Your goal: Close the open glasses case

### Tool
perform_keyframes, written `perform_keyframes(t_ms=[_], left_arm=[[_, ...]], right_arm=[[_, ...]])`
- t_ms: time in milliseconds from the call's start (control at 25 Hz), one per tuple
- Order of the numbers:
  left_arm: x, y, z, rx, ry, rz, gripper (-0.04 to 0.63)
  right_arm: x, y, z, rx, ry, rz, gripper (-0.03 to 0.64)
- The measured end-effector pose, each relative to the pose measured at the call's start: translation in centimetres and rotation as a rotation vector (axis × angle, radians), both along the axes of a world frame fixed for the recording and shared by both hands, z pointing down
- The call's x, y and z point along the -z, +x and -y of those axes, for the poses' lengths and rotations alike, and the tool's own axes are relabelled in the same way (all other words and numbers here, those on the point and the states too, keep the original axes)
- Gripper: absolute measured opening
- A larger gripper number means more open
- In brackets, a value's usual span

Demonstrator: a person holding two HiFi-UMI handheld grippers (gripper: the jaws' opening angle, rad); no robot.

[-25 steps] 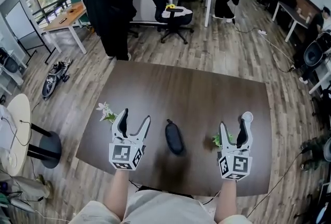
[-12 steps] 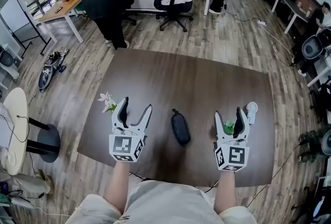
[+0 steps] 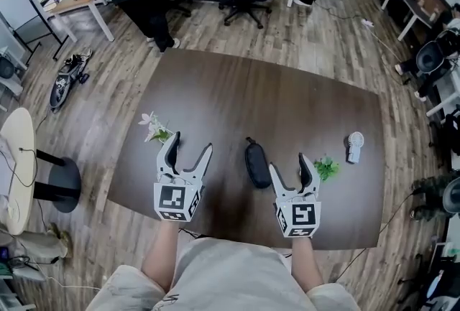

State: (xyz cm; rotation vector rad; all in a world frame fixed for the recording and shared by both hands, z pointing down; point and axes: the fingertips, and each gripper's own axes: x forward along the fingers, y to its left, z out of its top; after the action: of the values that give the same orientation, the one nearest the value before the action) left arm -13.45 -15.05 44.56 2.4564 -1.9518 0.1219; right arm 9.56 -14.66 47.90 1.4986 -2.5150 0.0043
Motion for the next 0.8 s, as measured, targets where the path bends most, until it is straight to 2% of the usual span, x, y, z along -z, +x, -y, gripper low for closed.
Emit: perform_keyframes(t_ms=[160,360,600,800], left_arm=[[-2.1,-0.7,-1.0,-0.001,-0.043,0.0,0.345],[-3.9,-1.4,-2.2,-0.006,-0.083,-0.011,0.345],[-5.1,-2.1,-2.9,-0.008,-0.105,-0.025,0.345],[-5.7,-2.5,-3.1,-0.003,-0.115,-0.035,0.345]], right_arm=[[-4.1,-3.5,-1.6,0.082,-0.091,-0.068,0.325],[-9.9,-6.7,-3.2,0.169,-0.213,-0.228,0.328],[-16.2,-8.5,-3.8,0.231,-0.348,-0.428,0.325],[-19.3,-8.8,-4.1,0.253,-0.394,-0.539,0.328]])
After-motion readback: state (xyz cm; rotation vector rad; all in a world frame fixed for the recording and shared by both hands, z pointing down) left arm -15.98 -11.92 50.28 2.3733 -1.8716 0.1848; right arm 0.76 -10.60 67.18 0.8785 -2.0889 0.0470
